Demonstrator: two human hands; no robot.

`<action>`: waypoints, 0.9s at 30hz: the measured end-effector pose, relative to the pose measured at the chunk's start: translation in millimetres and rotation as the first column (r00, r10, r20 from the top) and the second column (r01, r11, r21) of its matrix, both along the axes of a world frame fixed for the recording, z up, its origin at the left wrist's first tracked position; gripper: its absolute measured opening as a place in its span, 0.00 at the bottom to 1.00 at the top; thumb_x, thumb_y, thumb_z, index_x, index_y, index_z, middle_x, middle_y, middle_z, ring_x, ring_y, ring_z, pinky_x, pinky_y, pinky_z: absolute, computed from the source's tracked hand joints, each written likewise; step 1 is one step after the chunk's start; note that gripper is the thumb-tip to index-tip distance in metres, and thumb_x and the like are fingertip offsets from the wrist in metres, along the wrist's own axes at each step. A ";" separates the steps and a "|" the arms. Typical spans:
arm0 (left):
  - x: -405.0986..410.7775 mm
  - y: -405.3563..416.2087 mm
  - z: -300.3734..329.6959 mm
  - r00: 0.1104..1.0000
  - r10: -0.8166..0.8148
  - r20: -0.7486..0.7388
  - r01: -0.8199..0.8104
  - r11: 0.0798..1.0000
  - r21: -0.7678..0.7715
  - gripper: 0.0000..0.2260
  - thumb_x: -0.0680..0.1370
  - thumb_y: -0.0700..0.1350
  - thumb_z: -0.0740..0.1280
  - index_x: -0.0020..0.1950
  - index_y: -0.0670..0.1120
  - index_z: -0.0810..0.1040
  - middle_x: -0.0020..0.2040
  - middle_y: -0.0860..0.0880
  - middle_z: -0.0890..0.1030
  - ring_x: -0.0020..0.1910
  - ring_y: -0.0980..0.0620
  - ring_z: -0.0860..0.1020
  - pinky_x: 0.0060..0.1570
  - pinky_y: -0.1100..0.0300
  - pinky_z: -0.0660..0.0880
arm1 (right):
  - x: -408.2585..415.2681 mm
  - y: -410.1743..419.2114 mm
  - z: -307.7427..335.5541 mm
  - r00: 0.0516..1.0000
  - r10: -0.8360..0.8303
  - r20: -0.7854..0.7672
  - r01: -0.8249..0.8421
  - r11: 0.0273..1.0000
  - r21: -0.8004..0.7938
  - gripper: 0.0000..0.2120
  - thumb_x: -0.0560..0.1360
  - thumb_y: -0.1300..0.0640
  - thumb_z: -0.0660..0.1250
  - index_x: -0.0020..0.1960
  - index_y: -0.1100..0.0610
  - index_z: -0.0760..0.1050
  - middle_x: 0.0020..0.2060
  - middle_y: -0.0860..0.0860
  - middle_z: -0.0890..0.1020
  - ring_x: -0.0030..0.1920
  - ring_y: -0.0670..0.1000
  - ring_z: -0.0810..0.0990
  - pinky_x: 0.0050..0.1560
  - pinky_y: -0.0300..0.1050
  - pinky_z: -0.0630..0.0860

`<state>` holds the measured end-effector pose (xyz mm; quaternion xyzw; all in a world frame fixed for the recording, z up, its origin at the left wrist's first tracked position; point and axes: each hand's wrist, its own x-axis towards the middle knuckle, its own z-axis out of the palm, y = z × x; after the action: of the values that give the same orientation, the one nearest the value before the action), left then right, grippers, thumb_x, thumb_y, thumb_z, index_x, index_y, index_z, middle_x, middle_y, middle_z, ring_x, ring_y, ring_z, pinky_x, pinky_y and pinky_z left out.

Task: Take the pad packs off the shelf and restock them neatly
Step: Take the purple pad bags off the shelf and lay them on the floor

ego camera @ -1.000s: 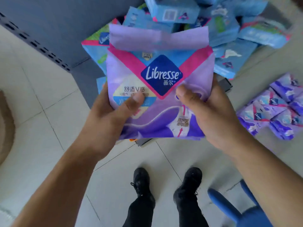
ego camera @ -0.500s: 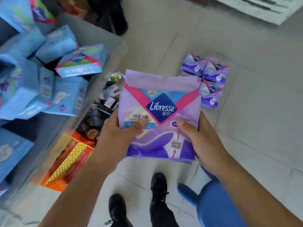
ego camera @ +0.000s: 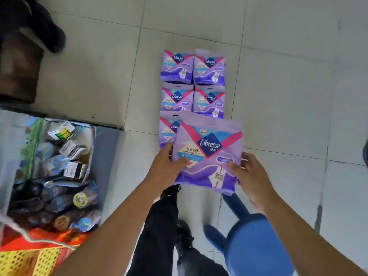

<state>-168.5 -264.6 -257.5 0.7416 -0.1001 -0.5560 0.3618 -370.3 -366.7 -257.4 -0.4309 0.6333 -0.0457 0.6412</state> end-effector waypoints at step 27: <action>11.7 -120.9 -300.5 0.747 -0.432 0.506 0.241 0.885 0.398 0.09 0.79 0.46 0.64 0.57 0.46 0.76 0.54 0.48 0.81 0.54 0.49 0.78 0.46 0.61 0.69 | 24.8 -106.2 -372.5 0.821 0.338 -0.460 -0.398 0.916 -0.037 0.26 0.77 0.53 0.68 0.71 0.59 0.64 0.63 0.56 0.76 0.62 0.56 0.76 0.53 0.41 0.71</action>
<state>-156.7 -385.5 -558.0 0.8913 -0.2516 -0.3674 0.0859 -345.5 -472.9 -629.9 -0.5854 0.6628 0.1372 0.4462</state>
